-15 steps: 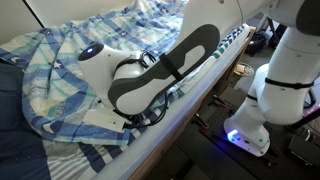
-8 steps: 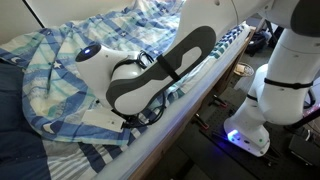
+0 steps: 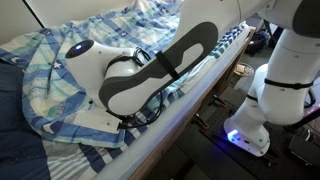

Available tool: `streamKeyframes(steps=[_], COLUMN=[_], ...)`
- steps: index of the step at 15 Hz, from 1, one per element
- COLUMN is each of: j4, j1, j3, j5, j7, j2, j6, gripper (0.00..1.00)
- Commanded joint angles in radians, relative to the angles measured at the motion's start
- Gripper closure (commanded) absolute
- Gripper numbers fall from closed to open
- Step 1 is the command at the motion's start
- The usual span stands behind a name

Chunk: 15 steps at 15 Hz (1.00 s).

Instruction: Straighten the blue and white blanket on the bed.

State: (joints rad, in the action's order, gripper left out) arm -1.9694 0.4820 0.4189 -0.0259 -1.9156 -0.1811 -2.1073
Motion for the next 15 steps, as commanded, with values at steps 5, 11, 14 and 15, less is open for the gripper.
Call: streamKeyframes(steps=[5,11,14,15], j4=[0.425,0.742,0.850,0.885], j1=[0.110,0.237,0.289,0.305], j3=[0.039,-0.009,-0.057,-0.074], j5=[-0.024,-0.073,-0.061,-0.056], j7=[0.146,0.280,0.327,0.339], j2=[-0.104,-0.283,-0.343,-0.363], j6=[0.424,0.640,0.697,0.716], gripper=[0.99,0.99,0.99,0.99])
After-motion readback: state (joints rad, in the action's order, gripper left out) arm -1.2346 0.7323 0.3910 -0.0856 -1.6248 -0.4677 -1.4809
